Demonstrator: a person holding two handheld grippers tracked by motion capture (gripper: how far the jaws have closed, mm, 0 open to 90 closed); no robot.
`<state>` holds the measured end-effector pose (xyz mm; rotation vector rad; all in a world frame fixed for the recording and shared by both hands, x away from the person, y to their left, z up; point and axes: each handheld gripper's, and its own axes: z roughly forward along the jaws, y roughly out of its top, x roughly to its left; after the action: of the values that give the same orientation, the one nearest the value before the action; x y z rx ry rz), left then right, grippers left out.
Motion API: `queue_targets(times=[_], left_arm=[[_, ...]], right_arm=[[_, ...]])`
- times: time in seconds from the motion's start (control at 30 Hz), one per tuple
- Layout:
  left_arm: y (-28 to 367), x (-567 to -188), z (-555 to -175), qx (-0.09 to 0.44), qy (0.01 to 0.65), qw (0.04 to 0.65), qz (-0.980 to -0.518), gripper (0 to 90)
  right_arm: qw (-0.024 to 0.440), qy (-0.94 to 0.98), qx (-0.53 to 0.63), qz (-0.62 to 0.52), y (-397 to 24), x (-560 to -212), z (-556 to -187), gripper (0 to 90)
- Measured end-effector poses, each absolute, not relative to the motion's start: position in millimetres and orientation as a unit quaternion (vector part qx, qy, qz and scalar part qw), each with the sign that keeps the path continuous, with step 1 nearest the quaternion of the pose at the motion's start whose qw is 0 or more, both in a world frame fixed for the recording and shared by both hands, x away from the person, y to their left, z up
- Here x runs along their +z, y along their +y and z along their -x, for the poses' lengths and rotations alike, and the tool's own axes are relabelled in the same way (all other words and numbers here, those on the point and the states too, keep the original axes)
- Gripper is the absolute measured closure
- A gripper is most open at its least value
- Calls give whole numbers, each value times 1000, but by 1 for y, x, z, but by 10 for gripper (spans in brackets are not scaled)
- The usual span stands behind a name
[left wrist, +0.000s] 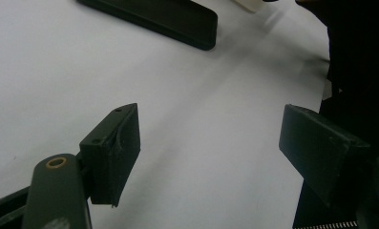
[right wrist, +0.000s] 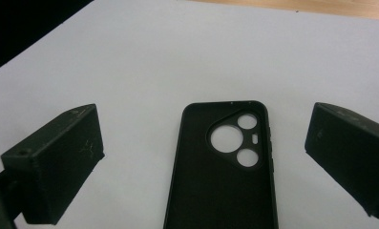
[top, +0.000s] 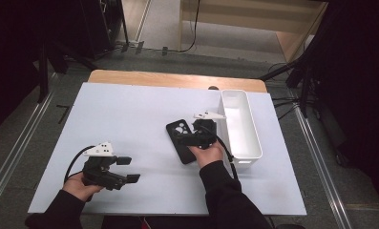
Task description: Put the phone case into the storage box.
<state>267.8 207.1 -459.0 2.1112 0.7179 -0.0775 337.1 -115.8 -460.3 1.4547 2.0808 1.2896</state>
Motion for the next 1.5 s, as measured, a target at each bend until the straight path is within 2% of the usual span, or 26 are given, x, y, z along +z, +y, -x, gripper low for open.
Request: queue_targets(times=[0.33, 0.53, 1.5], left_arm=[[207, -459, -268, -33, 291, 440, -849, 218], [208, -458, -268, -30, 294, 438, -849, 217], [209, -457, -269, -30, 295, 443, -846, 218]], right_arm=[[149, 725, 434, -514, -114, -466, -341, 0], [166, 725, 424, -517, -111, -470, -342, 0], [140, 723, 411, -538, -104, -501, -336, 0]])
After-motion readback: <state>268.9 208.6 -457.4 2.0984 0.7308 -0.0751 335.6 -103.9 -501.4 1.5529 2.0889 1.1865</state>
